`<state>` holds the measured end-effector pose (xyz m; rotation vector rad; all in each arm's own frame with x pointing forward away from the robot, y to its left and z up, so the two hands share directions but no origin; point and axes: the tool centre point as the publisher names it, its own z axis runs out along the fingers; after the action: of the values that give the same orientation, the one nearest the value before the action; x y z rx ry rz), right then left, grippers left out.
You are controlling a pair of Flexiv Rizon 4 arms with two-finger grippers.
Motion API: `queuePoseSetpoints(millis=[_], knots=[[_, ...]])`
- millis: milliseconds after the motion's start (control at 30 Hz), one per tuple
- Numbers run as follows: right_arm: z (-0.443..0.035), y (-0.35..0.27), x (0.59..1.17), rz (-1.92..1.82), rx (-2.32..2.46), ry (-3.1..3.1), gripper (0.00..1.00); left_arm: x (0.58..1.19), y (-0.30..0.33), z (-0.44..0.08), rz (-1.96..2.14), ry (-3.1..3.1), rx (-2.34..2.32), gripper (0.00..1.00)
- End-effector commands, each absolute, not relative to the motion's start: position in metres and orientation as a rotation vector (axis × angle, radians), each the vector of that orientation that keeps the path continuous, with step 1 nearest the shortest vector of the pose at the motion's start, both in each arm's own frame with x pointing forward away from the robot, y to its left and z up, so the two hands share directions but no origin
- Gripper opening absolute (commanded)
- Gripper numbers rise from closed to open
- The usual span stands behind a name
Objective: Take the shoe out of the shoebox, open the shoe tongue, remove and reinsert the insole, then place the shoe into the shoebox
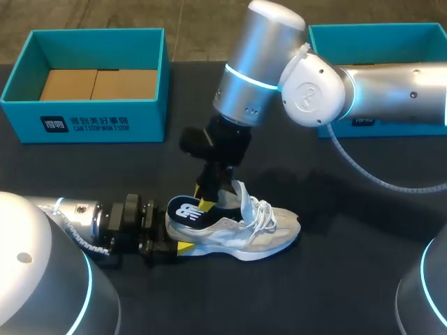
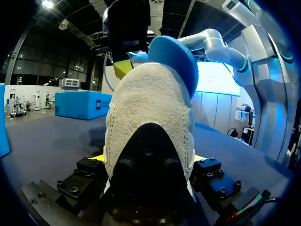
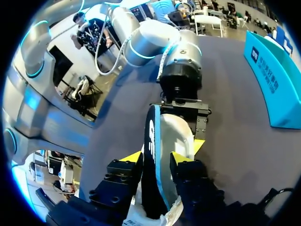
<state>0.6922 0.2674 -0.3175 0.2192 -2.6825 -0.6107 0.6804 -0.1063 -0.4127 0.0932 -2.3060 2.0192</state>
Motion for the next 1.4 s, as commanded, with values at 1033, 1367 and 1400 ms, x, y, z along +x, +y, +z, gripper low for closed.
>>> queuePoseSetpoints(millis=[1033,1367,1400], knots=[[-0.344,0.267,0.691,-0.687,0.186,-2.511,0.23,0.680,-0.107,-0.412,2.019,-2.306,0.095,0.00],[-0.344,0.266,0.687,-0.640,0.161,-2.487,0.00,0.680,-0.107,-0.412,2.019,-2.306,0.095,0.00],[-0.344,0.266,0.687,-0.639,0.162,-2.486,0.00,0.680,-0.107,-0.412,2.019,-2.306,0.095,0.00]])
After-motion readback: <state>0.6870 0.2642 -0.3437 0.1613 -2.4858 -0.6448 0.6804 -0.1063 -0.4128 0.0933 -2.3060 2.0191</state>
